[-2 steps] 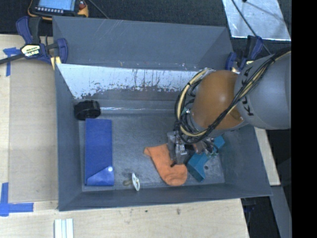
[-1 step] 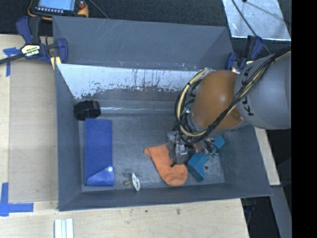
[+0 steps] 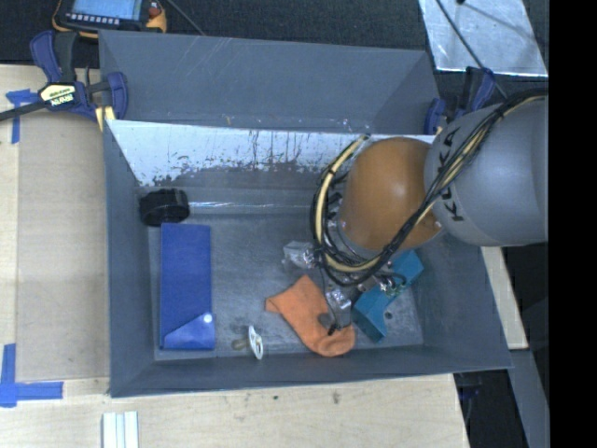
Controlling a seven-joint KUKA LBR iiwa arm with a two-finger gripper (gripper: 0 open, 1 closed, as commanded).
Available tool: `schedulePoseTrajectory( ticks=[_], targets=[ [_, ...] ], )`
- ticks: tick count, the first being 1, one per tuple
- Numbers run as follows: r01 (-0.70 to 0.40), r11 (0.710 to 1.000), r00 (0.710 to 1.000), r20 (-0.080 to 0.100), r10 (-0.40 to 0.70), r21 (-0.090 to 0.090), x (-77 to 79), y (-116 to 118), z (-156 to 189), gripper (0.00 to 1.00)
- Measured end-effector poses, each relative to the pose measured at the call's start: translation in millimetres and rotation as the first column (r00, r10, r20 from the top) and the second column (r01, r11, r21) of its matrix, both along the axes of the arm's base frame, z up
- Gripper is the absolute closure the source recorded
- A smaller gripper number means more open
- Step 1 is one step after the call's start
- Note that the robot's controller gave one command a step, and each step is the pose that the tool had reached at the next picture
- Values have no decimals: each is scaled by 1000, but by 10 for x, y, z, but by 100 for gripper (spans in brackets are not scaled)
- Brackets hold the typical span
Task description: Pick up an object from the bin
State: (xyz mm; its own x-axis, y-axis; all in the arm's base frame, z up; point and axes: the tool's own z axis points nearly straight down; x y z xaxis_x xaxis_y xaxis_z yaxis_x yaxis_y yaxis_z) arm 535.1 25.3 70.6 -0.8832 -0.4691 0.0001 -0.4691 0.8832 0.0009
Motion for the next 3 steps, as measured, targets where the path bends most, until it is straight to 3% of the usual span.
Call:
schedulePoseTrajectory(
  ticks=[1,3],
  targets=[
    [2,1000,1000,2,-2,0,5,-4,7,100],
    [1,1000,1000,2,-1,0,6,-4,6,100]
  ],
)
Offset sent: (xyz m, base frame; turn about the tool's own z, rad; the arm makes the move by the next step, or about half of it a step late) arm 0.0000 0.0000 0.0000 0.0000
